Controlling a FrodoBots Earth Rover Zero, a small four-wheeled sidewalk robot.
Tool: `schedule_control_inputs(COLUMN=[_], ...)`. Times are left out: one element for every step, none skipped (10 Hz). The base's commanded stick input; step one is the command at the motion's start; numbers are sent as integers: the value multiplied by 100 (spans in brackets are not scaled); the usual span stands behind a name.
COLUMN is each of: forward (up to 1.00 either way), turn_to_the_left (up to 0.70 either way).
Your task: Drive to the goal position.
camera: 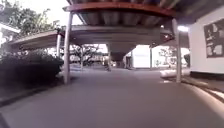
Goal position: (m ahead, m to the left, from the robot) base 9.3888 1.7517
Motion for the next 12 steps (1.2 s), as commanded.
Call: schedule_control_inputs(forward=[70,70,70,70,70,70,70,70,70,70,70,70], turn_to_the_left=[0,0,0,0,0,0,0,0,0,0,0,0])
